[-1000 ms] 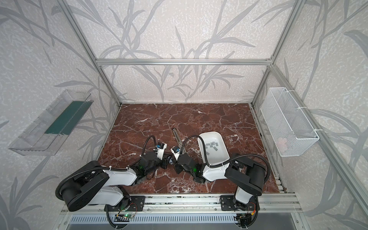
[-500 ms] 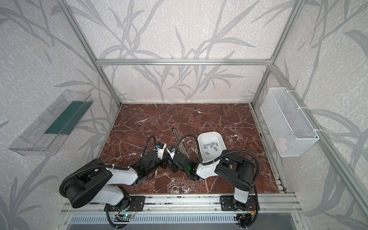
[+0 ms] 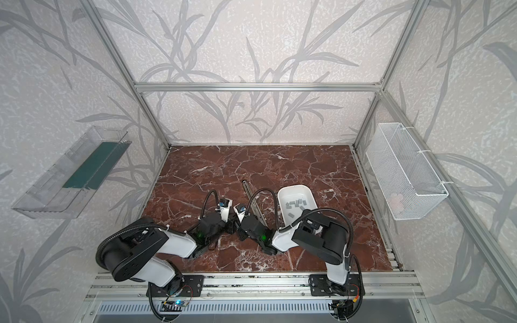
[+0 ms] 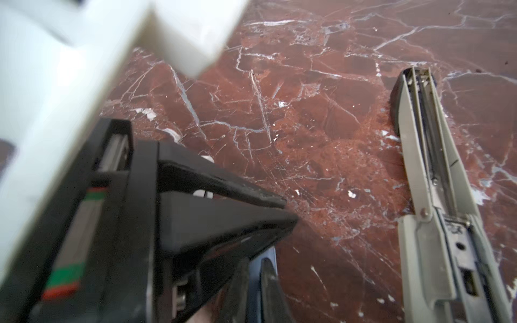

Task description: Load the staples into the stapler

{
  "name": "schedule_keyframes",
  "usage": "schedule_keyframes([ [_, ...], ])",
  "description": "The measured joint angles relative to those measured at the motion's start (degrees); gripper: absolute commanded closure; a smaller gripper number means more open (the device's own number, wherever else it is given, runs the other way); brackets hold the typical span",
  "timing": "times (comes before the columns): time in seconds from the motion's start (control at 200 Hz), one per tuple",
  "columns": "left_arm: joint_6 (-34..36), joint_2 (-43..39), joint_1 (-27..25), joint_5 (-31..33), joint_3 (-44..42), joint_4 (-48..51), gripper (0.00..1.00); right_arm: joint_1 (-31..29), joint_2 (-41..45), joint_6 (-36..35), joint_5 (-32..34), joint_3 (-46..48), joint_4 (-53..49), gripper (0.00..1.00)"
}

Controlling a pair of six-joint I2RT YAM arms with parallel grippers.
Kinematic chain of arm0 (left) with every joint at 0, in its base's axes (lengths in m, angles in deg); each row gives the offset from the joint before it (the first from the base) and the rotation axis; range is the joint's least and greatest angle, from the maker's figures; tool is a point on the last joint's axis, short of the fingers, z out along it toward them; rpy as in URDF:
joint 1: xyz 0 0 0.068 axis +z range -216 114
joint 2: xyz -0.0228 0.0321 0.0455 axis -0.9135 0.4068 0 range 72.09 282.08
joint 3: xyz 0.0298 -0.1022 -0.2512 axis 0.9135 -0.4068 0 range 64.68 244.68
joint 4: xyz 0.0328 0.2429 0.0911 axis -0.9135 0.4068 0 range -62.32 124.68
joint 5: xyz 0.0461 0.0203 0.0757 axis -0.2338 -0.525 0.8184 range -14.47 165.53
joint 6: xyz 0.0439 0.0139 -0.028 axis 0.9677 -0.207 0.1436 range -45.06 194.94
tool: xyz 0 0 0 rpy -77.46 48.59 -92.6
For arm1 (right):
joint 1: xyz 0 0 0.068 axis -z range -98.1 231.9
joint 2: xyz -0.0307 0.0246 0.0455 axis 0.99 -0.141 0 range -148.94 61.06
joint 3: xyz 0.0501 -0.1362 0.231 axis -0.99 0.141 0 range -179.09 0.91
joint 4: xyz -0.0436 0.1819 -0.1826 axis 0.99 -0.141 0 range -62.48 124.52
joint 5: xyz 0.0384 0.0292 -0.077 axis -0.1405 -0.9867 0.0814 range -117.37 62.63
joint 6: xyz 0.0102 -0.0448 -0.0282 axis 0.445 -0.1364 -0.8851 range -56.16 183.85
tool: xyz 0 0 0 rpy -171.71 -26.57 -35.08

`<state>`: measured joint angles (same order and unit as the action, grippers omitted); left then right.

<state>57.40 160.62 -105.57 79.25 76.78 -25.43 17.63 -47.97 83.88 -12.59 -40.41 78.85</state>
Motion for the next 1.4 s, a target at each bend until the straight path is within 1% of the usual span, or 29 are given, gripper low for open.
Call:
schedule_keyframes([
  [0.245,-0.02,2.05,0.11,0.72,-0.22,-2.89,0.84,-1.86,-3.37,3.10,5.53,0.68,6.51,0.89],
  [0.47,-0.07,3.06,0.20,0.59,-0.20,-4.55,0.84,-2.51,-3.21,4.17,7.52,0.70,6.32,0.86],
  [0.56,0.02,2.16,0.20,0.42,-0.04,-3.04,0.84,-2.60,-2.19,4.13,7.54,-0.13,3.26,0.85],
  [0.63,0.24,0.55,0.20,0.48,0.26,-0.24,0.82,-2.71,-1.11,3.89,7.69,-1.81,-1.03,0.85],
  [0.68,0.83,-1.18,0.20,0.68,0.55,2.67,0.81,-2.78,-0.48,3.72,7.82,-3.21,-4.59,0.84],
  [0.78,1.70,-4.70,0.20,0.98,1.22,9.07,0.79,-2.80,0.39,2.82,8.04,-6.12,-11.50,0.80],
  [0.89,2.27,-7.93,0.00,1.31,2.14,15.17,0.77,-2.51,1.09,1.84,7.87,-7.91,-16.04,0.80],
  [0.97,2.69,-10.03,-0.33,1.90,2.73,18.51,0.76,-2.34,1.95,0.96,7.30,-8.57,-18.47,0.78],
  [1.084,3.26,-14.69,-0.63,2.69,3.54,22.88,0.66,-2.10,4.50,-0.26,6.86,-8.33,-21.73,0.71],
  [1.169,2.97,-19.08,-0.42,3.30,4.37,24.87,0.57,-1.77,8.37,-1.25,6.86,-7.23,-23.19,0.65],
  [1.294,1.88,-24.96,0.83,3.23,5.97,27.15,0.31,-0.70,16.46,-1.88,7.32,-3.56,-23.54,0.62],
  [1.399,0.76,-28.57,2.23,2.16,6.78,28.46,0.15,1.51,22.43,-1.60,8.37,0.50,-23.58,0.57],
])
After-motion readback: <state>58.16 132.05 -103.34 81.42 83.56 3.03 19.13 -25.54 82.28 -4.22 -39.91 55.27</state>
